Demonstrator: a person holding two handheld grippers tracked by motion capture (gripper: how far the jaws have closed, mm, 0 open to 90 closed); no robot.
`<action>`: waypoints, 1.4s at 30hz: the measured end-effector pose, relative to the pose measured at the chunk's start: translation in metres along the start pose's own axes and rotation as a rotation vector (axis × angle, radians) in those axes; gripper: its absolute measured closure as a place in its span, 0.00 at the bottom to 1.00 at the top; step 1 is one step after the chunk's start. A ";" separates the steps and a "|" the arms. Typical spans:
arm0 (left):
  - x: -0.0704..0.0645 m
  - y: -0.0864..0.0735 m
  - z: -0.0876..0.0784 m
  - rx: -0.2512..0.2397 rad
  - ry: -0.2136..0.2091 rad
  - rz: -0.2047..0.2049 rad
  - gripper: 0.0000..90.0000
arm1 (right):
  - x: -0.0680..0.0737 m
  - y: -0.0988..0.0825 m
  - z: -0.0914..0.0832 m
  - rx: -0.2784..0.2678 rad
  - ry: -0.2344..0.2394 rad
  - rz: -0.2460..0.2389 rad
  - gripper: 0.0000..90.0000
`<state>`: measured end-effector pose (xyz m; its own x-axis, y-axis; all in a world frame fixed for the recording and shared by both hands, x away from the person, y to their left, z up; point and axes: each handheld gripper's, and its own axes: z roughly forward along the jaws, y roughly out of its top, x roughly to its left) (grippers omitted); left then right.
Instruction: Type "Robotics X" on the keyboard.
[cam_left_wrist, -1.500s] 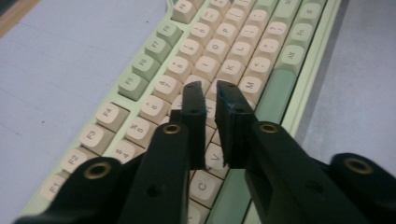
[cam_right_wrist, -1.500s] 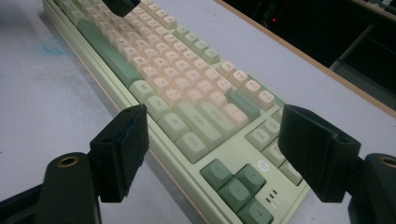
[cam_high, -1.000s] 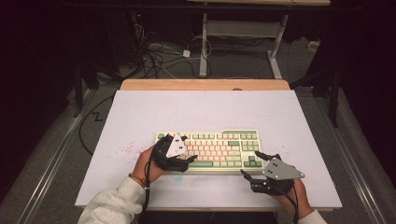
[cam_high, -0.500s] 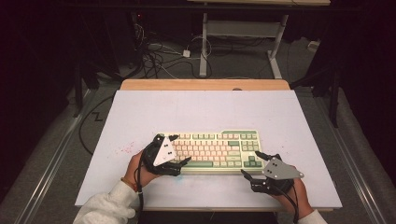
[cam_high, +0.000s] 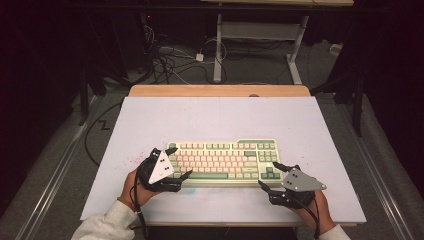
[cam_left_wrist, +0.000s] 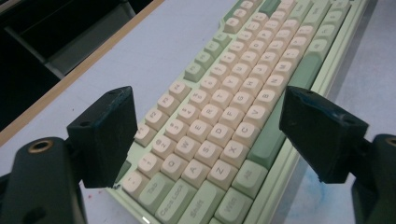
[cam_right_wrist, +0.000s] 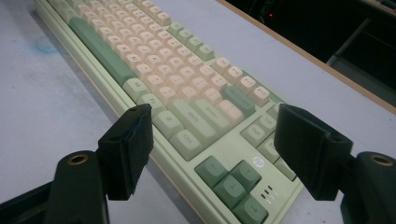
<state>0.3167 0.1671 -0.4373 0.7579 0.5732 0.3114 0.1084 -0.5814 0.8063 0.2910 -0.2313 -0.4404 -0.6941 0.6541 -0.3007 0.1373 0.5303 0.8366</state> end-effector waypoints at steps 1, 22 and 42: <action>0.000 -0.002 -0.002 0.002 0.002 -0.006 0.21 | 0.000 0.000 0.000 0.001 0.001 0.001 0.34; 0.001 -0.031 -0.021 0.051 0.033 -0.055 0.20 | -0.007 0.014 0.012 0.033 0.109 -0.003 0.91; -0.002 -0.037 -0.021 0.068 -0.001 -0.063 0.20 | -0.010 0.058 0.078 0.106 0.192 -0.033 1.00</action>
<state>0.2978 0.1989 -0.4572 0.7487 0.6093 0.2613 0.1988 -0.5823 0.7883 0.3611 -0.1653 -0.4247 -0.8200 0.5260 -0.2259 0.1786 0.6100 0.7720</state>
